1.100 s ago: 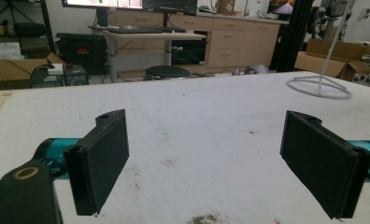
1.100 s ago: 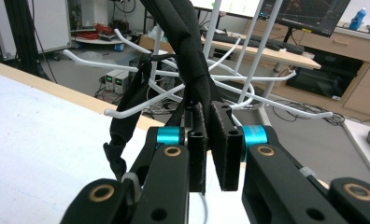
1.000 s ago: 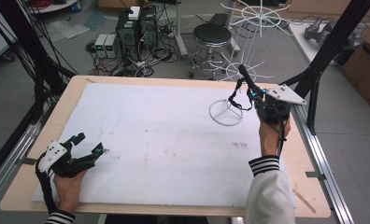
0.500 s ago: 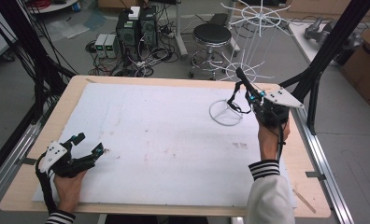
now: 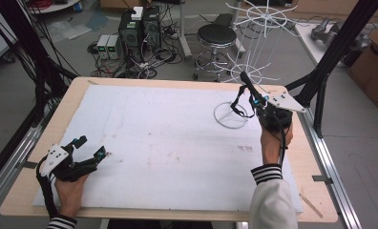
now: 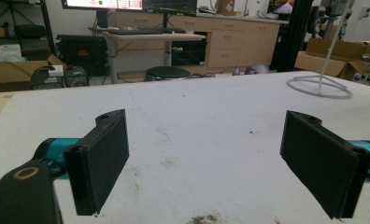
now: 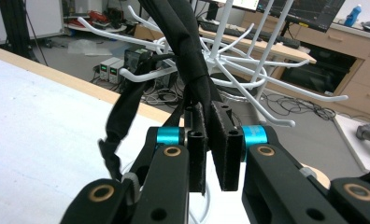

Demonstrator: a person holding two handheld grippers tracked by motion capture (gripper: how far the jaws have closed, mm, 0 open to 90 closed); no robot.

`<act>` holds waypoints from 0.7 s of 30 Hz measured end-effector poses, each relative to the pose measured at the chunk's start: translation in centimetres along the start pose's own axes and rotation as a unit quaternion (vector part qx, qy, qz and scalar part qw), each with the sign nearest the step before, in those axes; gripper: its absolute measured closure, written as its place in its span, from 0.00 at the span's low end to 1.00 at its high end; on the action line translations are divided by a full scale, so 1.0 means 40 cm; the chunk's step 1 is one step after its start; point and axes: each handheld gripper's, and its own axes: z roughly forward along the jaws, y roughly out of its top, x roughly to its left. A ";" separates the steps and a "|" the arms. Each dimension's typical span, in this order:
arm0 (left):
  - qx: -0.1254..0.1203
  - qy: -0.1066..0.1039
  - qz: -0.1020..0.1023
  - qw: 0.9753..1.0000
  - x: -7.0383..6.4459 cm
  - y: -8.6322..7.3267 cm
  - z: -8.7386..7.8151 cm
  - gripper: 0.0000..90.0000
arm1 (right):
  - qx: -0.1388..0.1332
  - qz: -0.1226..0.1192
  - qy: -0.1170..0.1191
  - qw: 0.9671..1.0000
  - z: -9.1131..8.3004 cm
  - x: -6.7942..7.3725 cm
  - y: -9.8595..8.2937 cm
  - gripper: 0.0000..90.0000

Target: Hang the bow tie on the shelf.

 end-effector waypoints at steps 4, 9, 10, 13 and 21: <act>-0.001 0.000 0.000 1.000 0.000 0.000 0.000 0.18 | 0.004 0.000 -0.003 1.000 0.009 0.001 -0.003 0.94; -0.001 0.000 0.000 1.000 0.000 0.000 0.000 0.18 | 0.007 0.003 -0.002 1.000 0.014 0.003 -0.005 0.90; -0.001 0.000 0.000 1.000 0.000 0.000 0.000 0.18 | 0.008 0.005 -0.002 1.000 0.012 0.003 -0.005 0.88; -0.001 0.000 0.001 1.000 -0.001 0.000 0.000 0.18 | 0.005 0.009 -0.002 1.000 0.008 0.004 -0.004 0.78; 0.001 0.000 -0.006 1.000 0.003 0.000 0.000 0.18 | 0.000 0.028 0.028 0.999 -0.035 0.034 -0.024 0.30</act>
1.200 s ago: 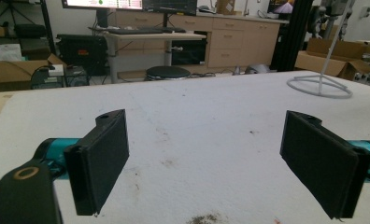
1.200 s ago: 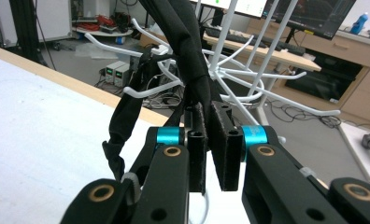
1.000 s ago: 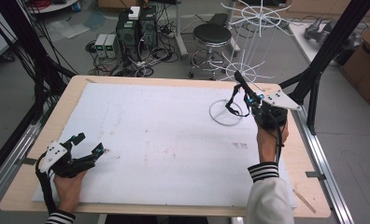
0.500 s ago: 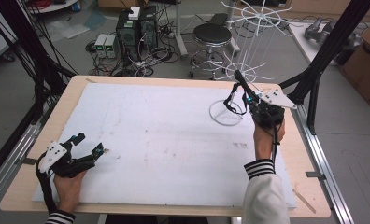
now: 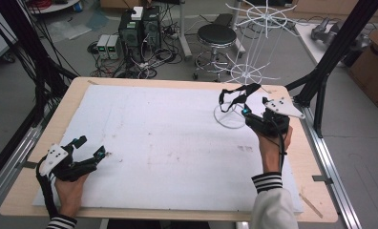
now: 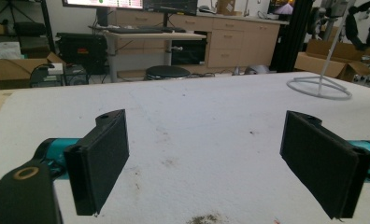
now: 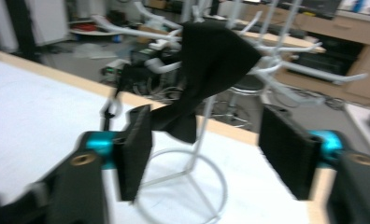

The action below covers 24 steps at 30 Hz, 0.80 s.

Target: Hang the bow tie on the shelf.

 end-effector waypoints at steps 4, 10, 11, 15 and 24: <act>0.001 0.000 0.004 1.000 0.000 0.000 0.000 0.18 | -0.008 0.003 0.020 1.000 -0.020 0.016 -0.022 0.22; 0.002 0.002 0.010 1.000 -0.003 0.000 0.000 0.18 | -0.031 0.033 0.067 0.997 -0.048 0.043 -0.077 0.14; 0.002 0.001 0.010 1.000 -0.004 0.000 0.001 0.18 | -0.032 0.037 0.075 0.996 -0.052 0.048 -0.088 0.13; 0.002 0.001 0.007 1.000 -0.003 0.000 0.000 0.18 | -0.042 0.042 0.100 0.993 -0.067 0.076 -0.135 0.12; 0.004 -0.001 0.003 1.000 0.001 0.001 0.001 0.18 | -0.066 0.070 0.122 0.988 -0.089 0.130 -0.243 0.00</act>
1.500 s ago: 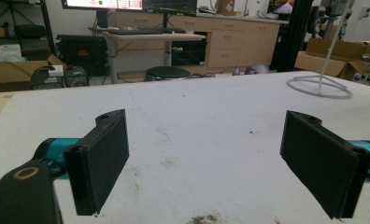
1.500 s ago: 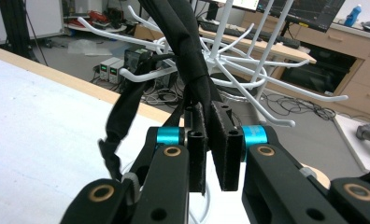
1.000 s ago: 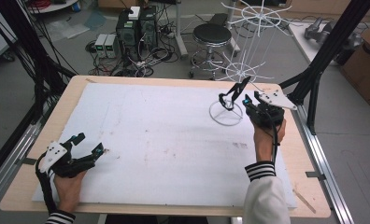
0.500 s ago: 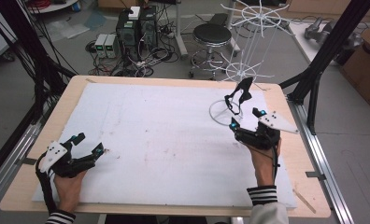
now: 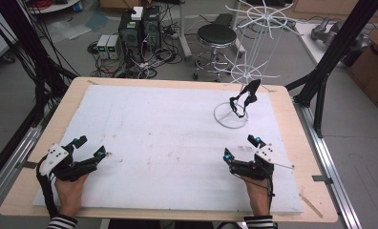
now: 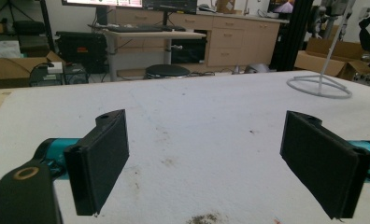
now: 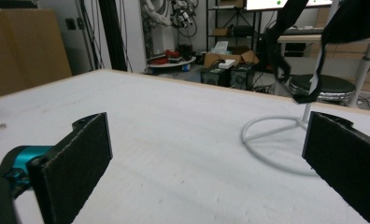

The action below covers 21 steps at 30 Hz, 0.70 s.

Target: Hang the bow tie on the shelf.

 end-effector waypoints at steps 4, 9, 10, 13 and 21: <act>0.000 -0.001 -0.005 1.000 0.002 0.000 0.000 0.18 | 0.002 -0.001 0.007 1.000 -0.001 0.005 -0.016 0.00; -0.002 0.000 -0.001 1.000 -0.001 0.000 -0.001 0.18 | -0.001 -0.015 0.015 1.000 0.003 0.014 -0.038 0.00; -0.003 0.000 -0.001 1.000 -0.001 0.000 -0.001 0.18 | -0.001 -0.014 0.017 1.000 0.003 0.016 -0.041 0.00; -0.003 0.000 -0.002 1.000 0.000 0.000 -0.001 0.18 | -0.004 -0.015 0.022 1.000 0.004 0.019 -0.051 0.00; -0.003 0.000 -0.003 1.000 0.000 -0.001 -0.001 0.18 | -0.010 -0.028 -0.002 1.000 0.003 0.017 -0.069 0.00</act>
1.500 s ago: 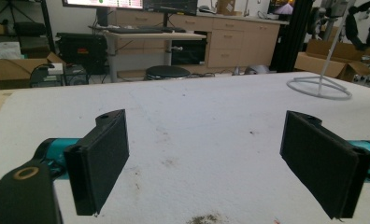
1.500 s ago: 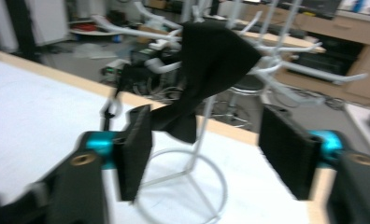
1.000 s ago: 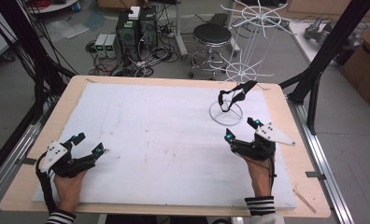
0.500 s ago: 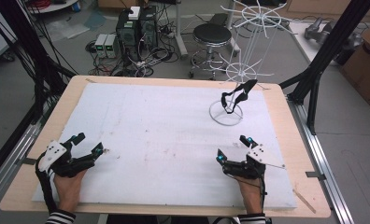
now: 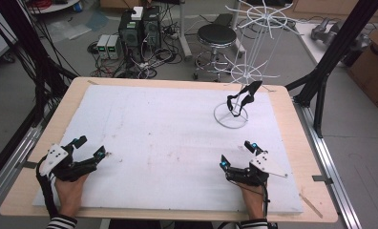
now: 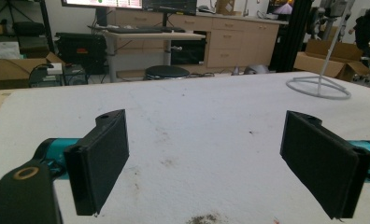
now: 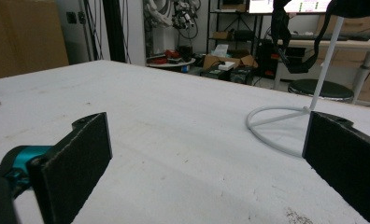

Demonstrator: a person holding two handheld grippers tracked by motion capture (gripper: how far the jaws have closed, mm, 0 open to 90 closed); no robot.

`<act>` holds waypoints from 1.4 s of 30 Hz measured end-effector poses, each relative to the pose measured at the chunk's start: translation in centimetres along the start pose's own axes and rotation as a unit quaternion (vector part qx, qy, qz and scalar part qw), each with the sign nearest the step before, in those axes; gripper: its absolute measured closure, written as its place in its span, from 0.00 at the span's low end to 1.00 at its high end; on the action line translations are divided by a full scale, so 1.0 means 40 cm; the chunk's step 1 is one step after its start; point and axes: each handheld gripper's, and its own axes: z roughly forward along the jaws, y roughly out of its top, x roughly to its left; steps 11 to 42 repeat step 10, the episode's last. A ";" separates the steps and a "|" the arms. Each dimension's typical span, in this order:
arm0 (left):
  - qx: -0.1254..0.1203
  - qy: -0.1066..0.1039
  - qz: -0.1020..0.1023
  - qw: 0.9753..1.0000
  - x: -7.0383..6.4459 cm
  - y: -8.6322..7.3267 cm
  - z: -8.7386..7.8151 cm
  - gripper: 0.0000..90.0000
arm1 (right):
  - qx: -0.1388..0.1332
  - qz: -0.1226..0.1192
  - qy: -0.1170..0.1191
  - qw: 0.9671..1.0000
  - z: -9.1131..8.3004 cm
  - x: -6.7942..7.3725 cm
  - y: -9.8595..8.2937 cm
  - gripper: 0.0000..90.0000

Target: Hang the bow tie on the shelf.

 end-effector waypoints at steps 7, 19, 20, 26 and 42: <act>-0.003 -0.002 0.001 1.000 0.000 -0.001 -0.002 0.18 | 0.003 -0.010 -0.008 1.000 0.002 0.004 -0.007 0.00; -0.003 -0.002 -0.003 1.000 0.002 0.000 -0.001 0.18 | 0.004 -0.014 -0.012 1.000 0.003 0.007 -0.008 0.00; -0.003 -0.002 -0.003 1.000 0.002 0.000 -0.001 0.18 | 0.004 -0.014 -0.012 1.000 0.003 0.007 -0.008 0.00; -0.003 -0.002 -0.003 1.000 0.002 0.000 -0.001 0.18 | 0.004 -0.014 -0.012 1.000 0.003 0.007 -0.008 0.00; -0.003 -0.002 -0.003 1.000 0.002 0.000 -0.001 0.18 | 0.004 -0.014 -0.012 1.000 0.003 0.007 -0.008 0.00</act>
